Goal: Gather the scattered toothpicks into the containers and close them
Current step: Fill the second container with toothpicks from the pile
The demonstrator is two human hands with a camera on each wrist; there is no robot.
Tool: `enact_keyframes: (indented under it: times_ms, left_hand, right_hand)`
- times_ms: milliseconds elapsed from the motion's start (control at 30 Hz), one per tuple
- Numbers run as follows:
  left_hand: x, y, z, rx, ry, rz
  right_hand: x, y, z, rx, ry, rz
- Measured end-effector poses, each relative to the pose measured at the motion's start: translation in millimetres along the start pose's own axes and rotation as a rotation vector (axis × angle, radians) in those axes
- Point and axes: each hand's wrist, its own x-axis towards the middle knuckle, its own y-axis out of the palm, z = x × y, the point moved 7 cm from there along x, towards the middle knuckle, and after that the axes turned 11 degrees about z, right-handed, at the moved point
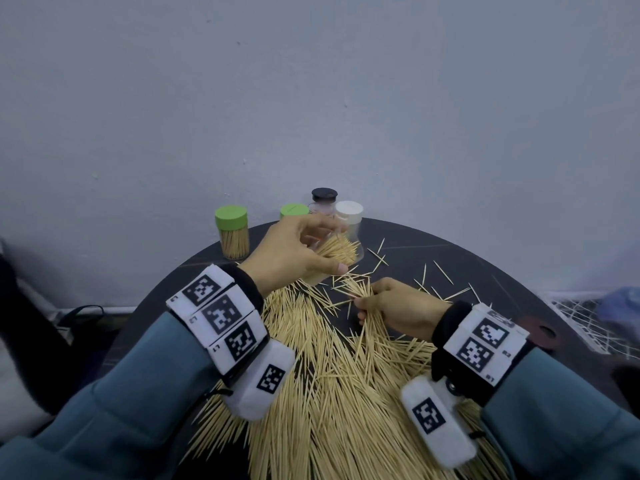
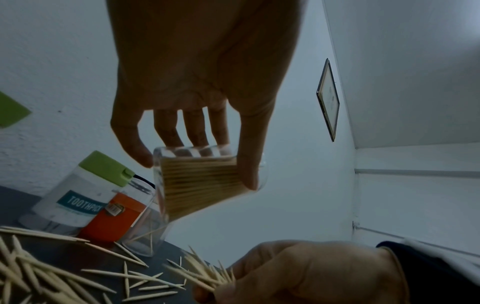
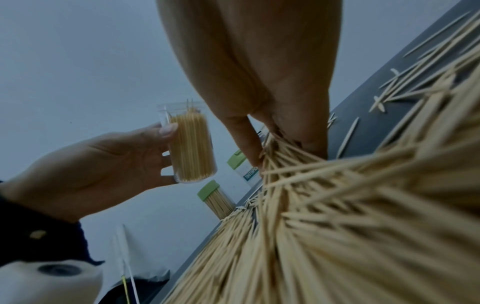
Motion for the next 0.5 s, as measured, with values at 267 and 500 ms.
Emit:
enact_keyframes:
  times_ms: [267, 500]
  left_hand:
    - [-0.8, 2.8, -0.2, 0.023, -0.010, 0.014]
    - [-0.5, 2.5, 2.3, 0.029, -0.021, 0.009]
  right_hand:
    - [6.0, 5.8, 7.7, 0.218, -0.096, 0.066]
    - [6.4, 0.8, 21.3, 0.404, -0.232, 0.005]
